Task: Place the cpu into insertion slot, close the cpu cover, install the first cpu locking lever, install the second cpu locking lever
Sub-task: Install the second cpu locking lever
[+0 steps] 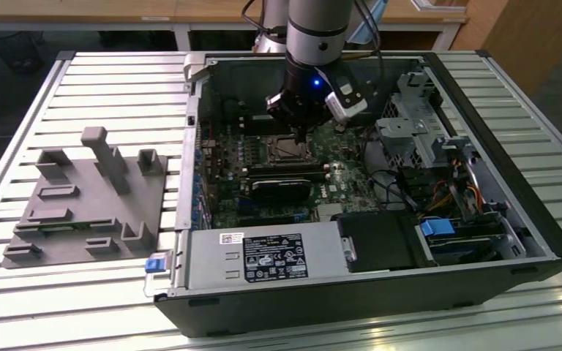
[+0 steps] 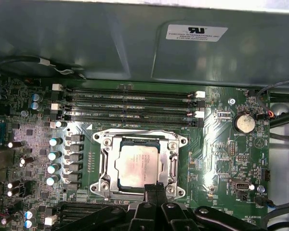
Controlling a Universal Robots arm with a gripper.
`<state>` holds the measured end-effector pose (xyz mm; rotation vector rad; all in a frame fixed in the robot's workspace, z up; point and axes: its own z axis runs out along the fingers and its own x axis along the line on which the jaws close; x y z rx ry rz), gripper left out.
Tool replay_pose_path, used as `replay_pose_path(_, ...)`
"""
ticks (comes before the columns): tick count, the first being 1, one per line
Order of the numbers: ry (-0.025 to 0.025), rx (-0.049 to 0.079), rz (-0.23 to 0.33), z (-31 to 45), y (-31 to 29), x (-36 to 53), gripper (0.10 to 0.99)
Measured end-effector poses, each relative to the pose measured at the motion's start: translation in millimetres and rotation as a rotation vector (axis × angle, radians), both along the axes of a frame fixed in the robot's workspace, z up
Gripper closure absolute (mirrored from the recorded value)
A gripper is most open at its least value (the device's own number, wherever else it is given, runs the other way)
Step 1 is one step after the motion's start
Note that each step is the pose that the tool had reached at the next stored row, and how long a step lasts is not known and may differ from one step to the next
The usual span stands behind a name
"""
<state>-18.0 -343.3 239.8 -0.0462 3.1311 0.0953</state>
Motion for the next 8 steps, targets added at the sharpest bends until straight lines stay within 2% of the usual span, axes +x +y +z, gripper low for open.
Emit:
replay_pose_path(1, 0.0025, 0.000, 0.000, 0.0, 0.0, 0.6, 0.980)
replay_pose_path(4, 0.0160, 0.000, 0.000, 0.0, -0.1, 2.9, 0.980)
replay_pose_path(8, 0.0164, 0.001, 0.000, -0.2, -2.8, 2.6, 0.980)
